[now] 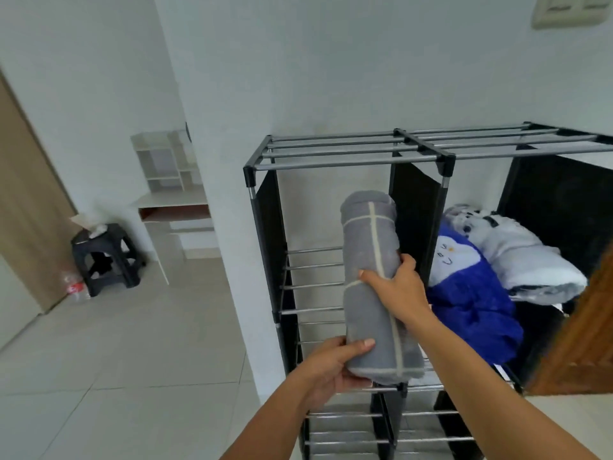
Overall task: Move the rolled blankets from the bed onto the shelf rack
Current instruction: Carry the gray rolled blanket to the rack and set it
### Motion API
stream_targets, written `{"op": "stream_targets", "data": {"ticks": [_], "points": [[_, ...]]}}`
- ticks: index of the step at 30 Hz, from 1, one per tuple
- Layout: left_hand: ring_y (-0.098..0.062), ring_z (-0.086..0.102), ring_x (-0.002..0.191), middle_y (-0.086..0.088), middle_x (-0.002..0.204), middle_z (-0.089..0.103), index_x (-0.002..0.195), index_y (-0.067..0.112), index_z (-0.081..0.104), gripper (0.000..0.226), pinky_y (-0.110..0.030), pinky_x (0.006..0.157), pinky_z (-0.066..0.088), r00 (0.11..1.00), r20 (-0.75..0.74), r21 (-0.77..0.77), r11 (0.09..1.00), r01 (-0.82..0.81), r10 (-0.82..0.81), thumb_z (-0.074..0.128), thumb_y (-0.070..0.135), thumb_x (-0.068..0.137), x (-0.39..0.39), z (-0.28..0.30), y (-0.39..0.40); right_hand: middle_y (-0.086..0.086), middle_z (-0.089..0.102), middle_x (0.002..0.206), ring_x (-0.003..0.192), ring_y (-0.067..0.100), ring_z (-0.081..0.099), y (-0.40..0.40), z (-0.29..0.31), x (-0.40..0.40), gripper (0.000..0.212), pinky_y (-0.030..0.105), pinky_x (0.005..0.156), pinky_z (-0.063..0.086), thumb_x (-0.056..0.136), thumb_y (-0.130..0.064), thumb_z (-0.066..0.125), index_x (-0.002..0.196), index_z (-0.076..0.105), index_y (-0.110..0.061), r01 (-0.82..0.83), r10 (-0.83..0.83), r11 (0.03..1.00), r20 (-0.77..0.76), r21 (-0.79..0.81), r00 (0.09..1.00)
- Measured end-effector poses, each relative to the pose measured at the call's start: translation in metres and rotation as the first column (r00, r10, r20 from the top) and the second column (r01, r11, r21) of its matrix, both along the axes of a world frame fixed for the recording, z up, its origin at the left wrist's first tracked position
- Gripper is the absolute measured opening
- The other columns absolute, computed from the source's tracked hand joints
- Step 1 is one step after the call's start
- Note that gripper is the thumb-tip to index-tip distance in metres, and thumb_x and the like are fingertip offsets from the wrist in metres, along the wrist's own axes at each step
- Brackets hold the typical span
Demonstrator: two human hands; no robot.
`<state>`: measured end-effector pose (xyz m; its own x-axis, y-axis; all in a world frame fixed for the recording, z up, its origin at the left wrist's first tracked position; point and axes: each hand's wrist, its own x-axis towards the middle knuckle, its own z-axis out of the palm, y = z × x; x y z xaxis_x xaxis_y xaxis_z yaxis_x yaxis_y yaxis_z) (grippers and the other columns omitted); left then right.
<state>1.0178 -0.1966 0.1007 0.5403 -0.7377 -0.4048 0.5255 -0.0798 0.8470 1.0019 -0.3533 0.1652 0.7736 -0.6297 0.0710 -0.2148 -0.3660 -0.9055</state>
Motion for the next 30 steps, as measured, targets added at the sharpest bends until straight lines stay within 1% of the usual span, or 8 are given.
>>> {"op": "stream_targets", "data": {"ticks": [2, 7, 10, 15, 20, 24, 28, 30], "points": [[-0.020, 0.069, 0.095, -0.006, 0.103, 0.072, 0.118, 0.008, 0.057, 0.041, -0.035, 0.084, 0.059, 1.000, 0.007, 0.009, 1.000, 0.030, -0.030, 0.071, 0.025, 0.084, 0.018, 0.009, -0.012, 0.015, 0.045, 0.138, 0.120, 0.036, 0.050, -0.014, 0.008, 0.024, 0.098, 0.055, 0.099, 0.045, 0.068, -0.056, 0.069, 0.144, 0.020, -0.019, -0.014, 0.013, 1.000, -0.045, -0.018, 0.999], [-0.020, 0.070, 0.087, -0.009, 0.098, 0.071, 0.117, 0.005, 0.058, 0.044, -0.032, 0.083, 0.059, 0.997, 0.028, 0.031, 0.997, 0.073, -0.073, 0.071, 0.029, 0.083, 0.054, 0.029, -0.032, 0.017, 0.046, 0.139, 0.120, 0.039, 0.052, -0.040, 0.024, 0.068, 0.090, 0.052, 0.099, 0.045, 0.074, -0.055, 0.066, 0.142, 0.024, -0.013, 0.002, -0.003, 1.000, -0.146, -0.012, 0.989], [-0.021, 0.070, 0.088, -0.011, 0.099, 0.071, 0.116, 0.003, 0.060, 0.043, -0.033, 0.087, 0.057, 0.998, 0.018, 0.026, 0.998, 0.054, -0.054, 0.070, 0.030, 0.085, 0.070, 0.032, -0.043, 0.017, 0.045, 0.141, 0.123, 0.039, 0.050, -0.048, 0.029, 0.084, 0.090, 0.049, 0.101, 0.044, 0.075, -0.055, 0.066, 0.143, 0.024, -0.012, 0.011, -0.012, 1.000, -0.167, -0.003, 0.986], [-0.023, 0.069, 0.086, -0.012, 0.095, 0.072, 0.102, 0.005, 0.065, 0.030, -0.034, 0.089, 0.055, 0.999, -0.007, 0.056, 0.998, 0.040, -0.040, 0.069, 0.029, 0.085, 0.083, 0.030, -0.054, 0.017, 0.040, 0.146, 0.127, 0.038, 0.046, -0.057, 0.022, 0.098, 0.091, 0.050, 0.104, 0.042, 0.078, -0.055, 0.064, 0.146, 0.020, -0.012, 0.046, -0.037, 0.998, -0.223, 0.035, 0.974], [-0.024, 0.071, 0.080, -0.013, 0.093, 0.072, 0.105, 0.004, 0.064, 0.037, -0.031, 0.080, 0.059, 0.997, -0.059, 0.092, 0.995, 0.049, -0.043, 0.071, 0.033, 0.083, 0.083, 0.022, -0.061, 0.016, 0.036, 0.149, 0.131, 0.037, 0.043, -0.065, 0.006, 0.100, 0.093, 0.044, 0.104, 0.039, 0.081, -0.049, 0.064, 0.149, 0.016, -0.008, 0.060, -0.035, 0.995, -0.291, 0.075, 0.956], [-0.024, 0.071, 0.075, -0.014, 0.090, 0.070, 0.100, 0.007, 0.063, 0.031, -0.030, 0.077, 0.059, 0.996, -0.080, 0.099, 0.993, 0.058, -0.050, 0.068, 0.033, 0.085, 0.087, 0.027, -0.064, 0.017, 0.036, 0.150, 0.132, 0.036, 0.042, -0.069, 0.005, 0.108, 0.094, 0.045, 0.106, 0.039, 0.082, -0.049, 0.064, 0.150, 0.015, -0.008, 0.048, -0.023, 0.996, -0.315, 0.073, 0.949], [-0.026, 0.070, 0.079, -0.014, 0.094, 0.069, 0.101, 0.006, 0.062, 0.031, -0.032, 0.083, 0.057, 0.995, -0.084, 0.091, 0.994, 0.057, -0.049, 0.070, 0.031, 0.084, 0.095, 0.033, -0.067, 0.016, 0.037, 0.149, 0.132, 0.036, 0.043, -0.072, 0.012, 0.116, 0.088, 0.044, 0.104, 0.039, 0.083, -0.048, 0.062, 0.149, 0.019, -0.008, 0.048, -0.034, 0.998, -0.295, 0.042, 0.955], [-0.025, 0.070, 0.080, -0.014, 0.094, 0.069, 0.102, 0.006, 0.062, 0.030, -0.032, 0.084, 0.058, 0.996, -0.073, 0.082, 0.995, 0.053, -0.047, 0.071, 0.028, 0.084, 0.096, 0.033, -0.069, 0.017, 0.038, 0.148, 0.131, 0.036, 0.044, -0.075, 0.013, 0.120, 0.081, 0.044, 0.104, 0.039, 0.087, -0.046, 0.059, 0.148, 0.023, -0.008, 0.037, -0.037, 0.999, -0.302, -0.008, 0.953]]}}
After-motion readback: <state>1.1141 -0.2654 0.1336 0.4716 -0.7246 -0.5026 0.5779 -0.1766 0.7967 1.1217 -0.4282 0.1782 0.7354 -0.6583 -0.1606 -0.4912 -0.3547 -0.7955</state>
